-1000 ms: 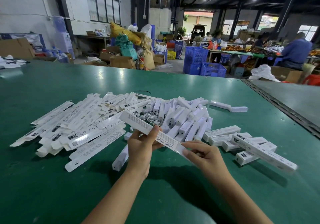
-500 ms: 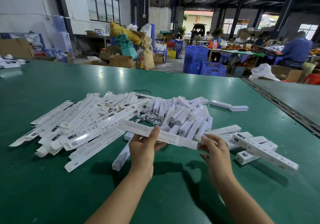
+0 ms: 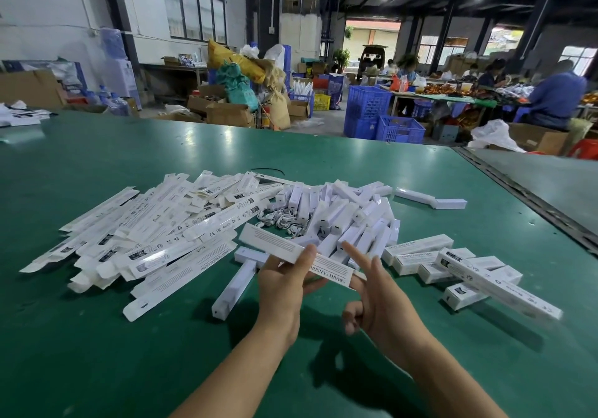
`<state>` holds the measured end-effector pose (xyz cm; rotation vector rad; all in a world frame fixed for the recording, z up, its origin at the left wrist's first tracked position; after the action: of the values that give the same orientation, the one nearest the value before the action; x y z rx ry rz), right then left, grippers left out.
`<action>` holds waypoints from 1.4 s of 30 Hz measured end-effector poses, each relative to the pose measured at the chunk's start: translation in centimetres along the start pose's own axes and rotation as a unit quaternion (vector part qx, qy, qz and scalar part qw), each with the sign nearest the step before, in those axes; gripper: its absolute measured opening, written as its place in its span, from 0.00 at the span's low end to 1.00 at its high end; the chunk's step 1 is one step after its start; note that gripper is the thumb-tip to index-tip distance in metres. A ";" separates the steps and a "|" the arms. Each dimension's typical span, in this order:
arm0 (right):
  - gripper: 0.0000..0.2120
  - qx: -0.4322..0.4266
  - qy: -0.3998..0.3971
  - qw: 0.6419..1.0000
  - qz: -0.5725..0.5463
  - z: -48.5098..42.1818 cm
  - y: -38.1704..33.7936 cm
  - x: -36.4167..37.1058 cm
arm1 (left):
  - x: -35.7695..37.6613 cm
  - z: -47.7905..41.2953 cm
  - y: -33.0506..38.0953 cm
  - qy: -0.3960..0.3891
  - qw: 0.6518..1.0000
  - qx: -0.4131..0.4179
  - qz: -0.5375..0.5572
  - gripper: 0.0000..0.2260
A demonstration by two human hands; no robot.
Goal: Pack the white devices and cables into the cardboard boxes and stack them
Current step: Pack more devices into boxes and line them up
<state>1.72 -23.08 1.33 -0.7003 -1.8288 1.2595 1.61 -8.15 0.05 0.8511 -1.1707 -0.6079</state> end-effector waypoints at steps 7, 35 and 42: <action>0.27 -0.041 0.100 0.994 -0.030 -0.8 1.0 -0.5 | -0.3 -0.2 0.7 0.030 0.999 0.013 0.020 0.22; 0.10 -0.072 -0.102 0.526 0.841 -22.3 4.3 1.0 | -3.5 -2.8 3.1 0.237 0.959 -0.025 0.154 0.14; 0.07 -0.113 0.109 0.804 0.573 -19.4 2.3 2.0 | -3.4 -2.6 3.3 0.193 0.965 -0.034 0.173 0.13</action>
<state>17.08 -10.99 3.50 -2.1963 -1.3007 1.5384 3.01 -2.98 0.56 0.6495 -0.9050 -0.1815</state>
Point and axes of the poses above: each hand's wrist, its own z-axis away from the middle knuckle, its own x-axis out of the palm, y = z × x, the point moved 1 cm from there along -z, towards the middle knuckle, and after that the axes turned 11 degrees about -x, right-handed, at the moved point
